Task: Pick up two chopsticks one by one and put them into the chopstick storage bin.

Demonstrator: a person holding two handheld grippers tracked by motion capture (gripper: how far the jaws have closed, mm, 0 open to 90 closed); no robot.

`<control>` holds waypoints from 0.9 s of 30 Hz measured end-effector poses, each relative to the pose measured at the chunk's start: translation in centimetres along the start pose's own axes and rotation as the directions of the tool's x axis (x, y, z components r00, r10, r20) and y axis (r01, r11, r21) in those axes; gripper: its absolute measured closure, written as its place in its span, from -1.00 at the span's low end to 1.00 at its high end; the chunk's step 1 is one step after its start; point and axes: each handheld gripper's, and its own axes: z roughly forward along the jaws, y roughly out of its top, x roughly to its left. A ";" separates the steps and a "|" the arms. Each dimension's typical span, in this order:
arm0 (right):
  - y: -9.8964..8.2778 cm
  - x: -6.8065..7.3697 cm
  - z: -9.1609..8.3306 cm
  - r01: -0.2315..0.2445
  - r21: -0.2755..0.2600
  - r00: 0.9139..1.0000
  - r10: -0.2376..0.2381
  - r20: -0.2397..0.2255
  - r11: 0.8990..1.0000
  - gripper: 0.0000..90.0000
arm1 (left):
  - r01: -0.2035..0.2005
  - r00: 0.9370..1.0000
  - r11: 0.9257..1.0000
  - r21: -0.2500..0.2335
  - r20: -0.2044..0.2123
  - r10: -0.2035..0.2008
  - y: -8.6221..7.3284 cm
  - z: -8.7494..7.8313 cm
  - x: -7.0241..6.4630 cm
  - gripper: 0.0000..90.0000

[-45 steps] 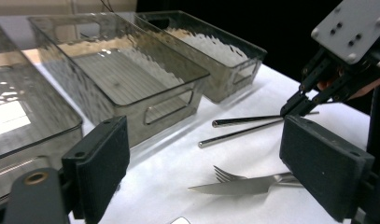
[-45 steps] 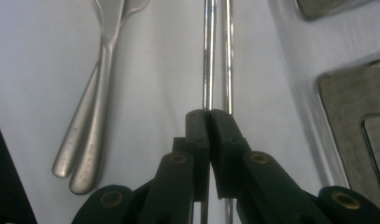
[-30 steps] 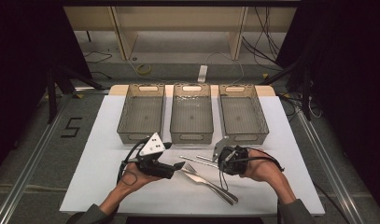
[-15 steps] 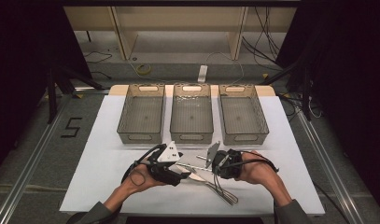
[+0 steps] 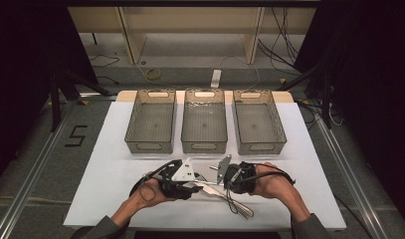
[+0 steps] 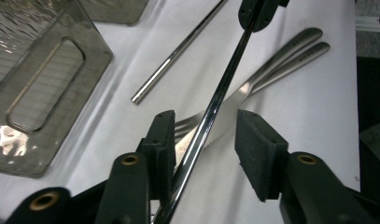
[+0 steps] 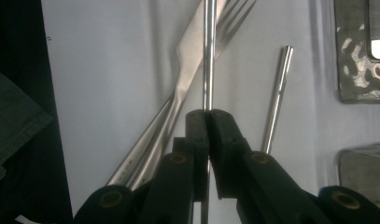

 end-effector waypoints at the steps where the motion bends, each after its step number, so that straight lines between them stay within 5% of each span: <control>1: 0.0 0.0 0.0 0.010 0.000 1.000 -0.010 -0.002 1.000 0.93 | -0.002 1.000 1.000 0.002 0.002 0.002 0.0 0.0 0.0 0.32; 12: 0.3 0.6 0.0 0.055 0.011 0.998 -0.055 -0.021 0.998 0.93 | -0.098 0.995 0.994 0.057 0.027 0.096 0.0 0.3 -0.8 0.67; 20: -0.1 0.5 -0.1 0.097 -0.010 0.995 -0.097 -0.009 0.995 0.86 | -0.143 0.987 0.989 0.042 0.083 0.139 0.0 0.3 -1.4 0.84; 23: -0.5 0.1 -0.4 0.053 -0.034 0.998 -0.054 -0.015 0.998 0.81 | -0.121 0.990 0.992 0.024 0.081 0.119 0.1 0.1 -1.3 0.86; 27: -1.2 -0.9 -1.4 -0.040 -0.108 0.999 0.040 0.005 0.993 0.36 | -0.092 0.995 0.996 0.020 0.039 0.091 -0.2 -0.3 -0.5 0.86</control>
